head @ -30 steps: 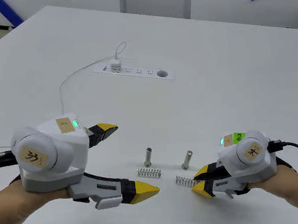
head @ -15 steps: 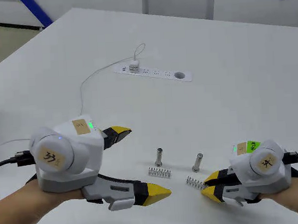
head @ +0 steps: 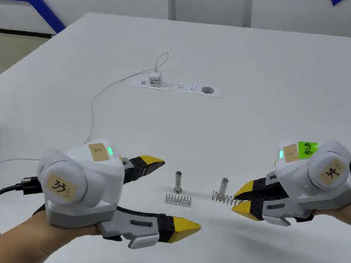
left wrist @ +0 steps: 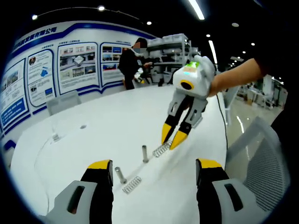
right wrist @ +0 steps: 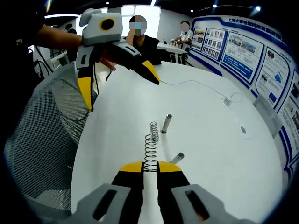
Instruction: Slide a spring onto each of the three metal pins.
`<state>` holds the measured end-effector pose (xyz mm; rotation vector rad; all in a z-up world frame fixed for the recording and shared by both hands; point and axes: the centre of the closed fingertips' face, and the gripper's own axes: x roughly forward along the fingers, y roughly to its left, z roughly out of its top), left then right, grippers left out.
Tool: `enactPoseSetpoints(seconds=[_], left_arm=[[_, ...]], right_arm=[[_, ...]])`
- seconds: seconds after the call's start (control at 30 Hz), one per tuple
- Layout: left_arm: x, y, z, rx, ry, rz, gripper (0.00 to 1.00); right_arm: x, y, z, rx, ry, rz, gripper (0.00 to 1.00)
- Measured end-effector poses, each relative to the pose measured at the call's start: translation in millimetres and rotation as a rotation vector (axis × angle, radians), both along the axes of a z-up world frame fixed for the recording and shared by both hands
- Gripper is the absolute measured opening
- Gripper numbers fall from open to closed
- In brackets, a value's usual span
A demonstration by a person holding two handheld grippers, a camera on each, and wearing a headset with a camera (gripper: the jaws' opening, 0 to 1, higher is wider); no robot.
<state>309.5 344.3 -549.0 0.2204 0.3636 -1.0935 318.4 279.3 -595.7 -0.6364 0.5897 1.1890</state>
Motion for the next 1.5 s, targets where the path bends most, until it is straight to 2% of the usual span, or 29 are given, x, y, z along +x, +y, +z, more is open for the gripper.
enactPoseSetpoints(seconds=[0.17,0.2,0.27,0.5,0.73,0.8,0.87,0.9,0.97,1.07,1.17,1.27,1.33,1.5], left_arm=[[-4.5,-8.8,-2.6,0.014,-0.015,-0.030,0.64],[-5.3,-10.1,-3.8,0.016,-0.012,-0.035,0.62],[-7.8,-14.0,-6.0,0.000,0.017,-0.039,0.60],[-15.3,-26.1,-10.4,0.025,0.003,-0.112,0.51],[-20.6,-37.9,-13.0,0.046,-0.027,-0.172,0.42],[-23.9,-38.5,-11.8,0.054,-0.044,-0.189,0.38],[-32.2,-39.9,-10.1,0.051,-0.036,-0.227,0.37],[-33.8,-39.6,-10.0,0.067,-0.050,-0.237,0.35],[-33.8,-38.8,-10.1,0.086,-0.071,-0.244,0.33],[-31.8,-35.9,-11.5,0.099,-0.068,-0.240,0.28],[-32.0,-34.3,-10.6,0.113,-0.080,-0.249,0.18],[-32.8,-35.1,-9.6,0.111,-0.080,-0.255,0.18],[-34.0,-35.8,-9.6,0.110,-0.074,-0.263,0.15],[-36.7,-37.5,-8.0,0.123,-0.104,-0.294,0.12]], right_arm=[[-10.0,5.2,5.7,-0.043,-0.059,0.092,0.10],[-11.5,4.8,4.8,-0.049,-0.064,0.103,0.10],[-14.8,2.6,1.5,-0.059,-0.065,0.118,0.10],[-27.9,4.1,14.3,-0.011,-0.060,0.153,0.10],[-38.9,18.4,29.9,-0.017,-0.070,0.206,0.10],[-39.9,22.3,31.0,-0.017,-0.073,0.213,0.10],[-43.7,28.1,34.1,0.003,-0.063,0.224,0.10],[-45.4,29.9,34.3,0.004,-0.059,0.229,0.10],[-46.2,31.3,34.0,-0.004,-0.064,0.235,0.10],[-46.7,31.8,33.7,-0.013,-0.066,0.236,0.10],[-48.2,32.0,34.9,-0.016,-0.064,0.238,0.10],[-47.9,32.0,36.2,-0.017,-0.067,0.244,0.10],[-47.0,32.6,37.1,-0.014,-0.067,0.242,0.10],[-48.3,31.6,37.2,-0.029,-0.060,0.259,0.10]])
